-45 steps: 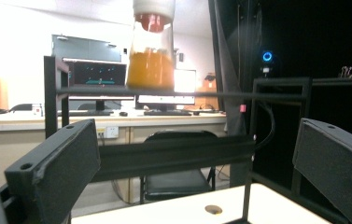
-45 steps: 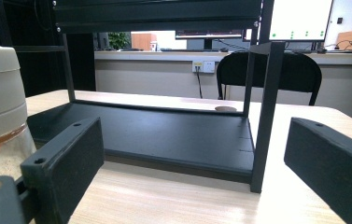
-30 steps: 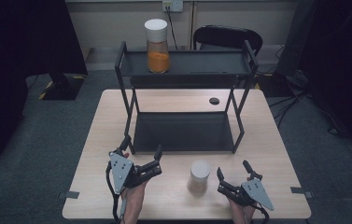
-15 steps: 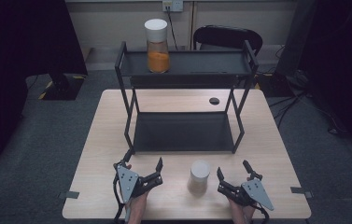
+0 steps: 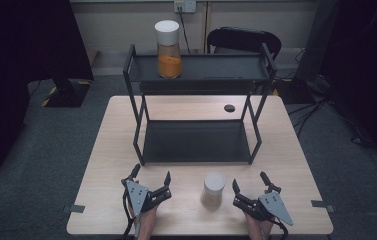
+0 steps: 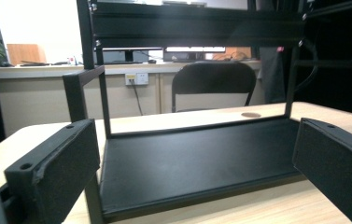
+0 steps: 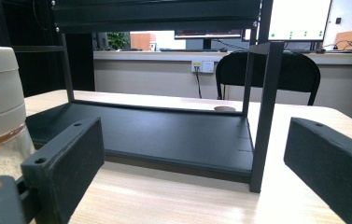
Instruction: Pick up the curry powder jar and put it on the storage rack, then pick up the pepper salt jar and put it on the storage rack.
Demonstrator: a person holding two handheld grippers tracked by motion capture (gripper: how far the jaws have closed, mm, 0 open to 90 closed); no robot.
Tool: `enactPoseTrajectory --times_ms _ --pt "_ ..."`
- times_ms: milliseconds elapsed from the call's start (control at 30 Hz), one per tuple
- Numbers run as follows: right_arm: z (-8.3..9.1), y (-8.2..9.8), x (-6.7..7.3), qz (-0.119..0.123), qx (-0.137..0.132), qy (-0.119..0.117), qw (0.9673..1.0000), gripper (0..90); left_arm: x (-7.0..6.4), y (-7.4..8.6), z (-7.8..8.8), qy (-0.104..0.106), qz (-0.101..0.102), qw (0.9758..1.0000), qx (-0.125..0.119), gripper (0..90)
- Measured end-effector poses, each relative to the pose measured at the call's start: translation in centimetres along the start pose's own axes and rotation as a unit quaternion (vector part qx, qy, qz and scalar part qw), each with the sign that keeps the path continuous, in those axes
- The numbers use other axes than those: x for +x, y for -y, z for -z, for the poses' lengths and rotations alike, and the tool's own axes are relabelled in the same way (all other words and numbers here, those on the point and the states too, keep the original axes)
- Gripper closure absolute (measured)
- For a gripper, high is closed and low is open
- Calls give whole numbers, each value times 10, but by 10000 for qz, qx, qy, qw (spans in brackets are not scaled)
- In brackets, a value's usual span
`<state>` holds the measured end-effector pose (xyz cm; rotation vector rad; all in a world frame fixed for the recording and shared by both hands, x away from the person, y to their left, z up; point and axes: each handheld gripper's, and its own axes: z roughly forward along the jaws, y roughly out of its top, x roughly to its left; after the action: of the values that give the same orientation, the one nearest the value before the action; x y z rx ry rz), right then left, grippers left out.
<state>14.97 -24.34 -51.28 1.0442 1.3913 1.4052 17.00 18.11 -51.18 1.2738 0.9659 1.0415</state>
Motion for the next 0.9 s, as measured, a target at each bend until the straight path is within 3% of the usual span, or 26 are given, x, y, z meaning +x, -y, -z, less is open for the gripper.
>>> enactPoseTrajectory --times_ms 167,500,700,900 --pt "0 0 0 0 -1 6 10000 42 1 3 1 -30 111 9999 65 0" --pt "0 0 2 -2 -1 59 10000 26 -1 8 2 -63 110 9999 118 0" --pt "0 0 0 -14 4 4 10000 21 -4 8 4 -78 30 9999 110 2" --pt "0 -1 -3 -78 35 -38 10000 15 -4 5 2 -85 84 9997 199 0"
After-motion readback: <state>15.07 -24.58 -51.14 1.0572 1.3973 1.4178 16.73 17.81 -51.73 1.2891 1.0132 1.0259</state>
